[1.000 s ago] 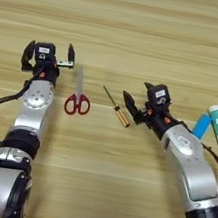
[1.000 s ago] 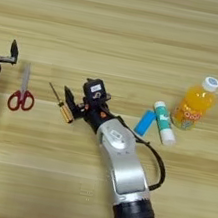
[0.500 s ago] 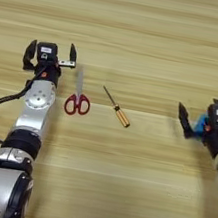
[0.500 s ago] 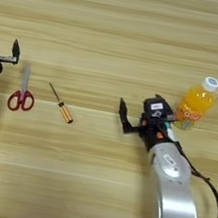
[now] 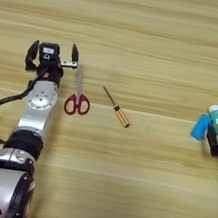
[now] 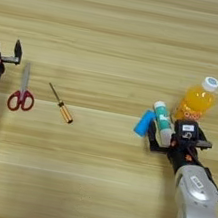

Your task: Move the objects on the table

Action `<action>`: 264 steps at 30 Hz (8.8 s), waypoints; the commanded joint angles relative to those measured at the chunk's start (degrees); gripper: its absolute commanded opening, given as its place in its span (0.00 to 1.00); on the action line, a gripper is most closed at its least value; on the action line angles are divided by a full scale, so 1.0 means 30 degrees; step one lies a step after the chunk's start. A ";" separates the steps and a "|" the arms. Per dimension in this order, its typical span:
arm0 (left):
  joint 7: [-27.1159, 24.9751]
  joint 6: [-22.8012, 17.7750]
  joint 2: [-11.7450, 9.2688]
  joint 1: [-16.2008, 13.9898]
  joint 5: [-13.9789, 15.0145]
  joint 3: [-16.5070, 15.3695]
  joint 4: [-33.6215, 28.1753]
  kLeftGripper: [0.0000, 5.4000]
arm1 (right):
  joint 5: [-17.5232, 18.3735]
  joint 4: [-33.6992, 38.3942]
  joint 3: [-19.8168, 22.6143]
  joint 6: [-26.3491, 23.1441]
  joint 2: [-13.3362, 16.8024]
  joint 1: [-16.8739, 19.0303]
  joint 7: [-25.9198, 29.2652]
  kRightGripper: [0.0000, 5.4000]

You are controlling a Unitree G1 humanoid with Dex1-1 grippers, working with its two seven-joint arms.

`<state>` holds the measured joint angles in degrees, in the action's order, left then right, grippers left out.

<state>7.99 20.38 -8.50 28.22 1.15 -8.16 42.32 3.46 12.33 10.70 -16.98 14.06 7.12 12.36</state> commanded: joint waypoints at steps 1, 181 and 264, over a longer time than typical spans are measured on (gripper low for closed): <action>0.0056 -0.0397 -0.0053 -0.0160 -0.0227 0.0028 -0.0154 1.00 | -0.0147 -0.0681 0.0196 -0.0395 0.0330 -0.0098 -0.0321 0.99; -0.0262 -0.0532 -0.0006 -0.0296 -0.0301 -0.0077 -0.0331 1.00 | -0.1288 -0.2740 0.1359 0.5799 -0.0070 -0.5714 -0.4650 0.99; -1.6150 0.0861 0.1051 -0.5347 0.1951 0.8384 -0.8187 1.00 | 0.2068 0.2701 -0.4033 0.0262 -0.1721 -0.5864 -0.1445 0.66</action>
<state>-38.33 24.77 -5.59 12.92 4.40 16.68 20.02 9.98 20.21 -0.10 -16.03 9.48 -9.59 7.33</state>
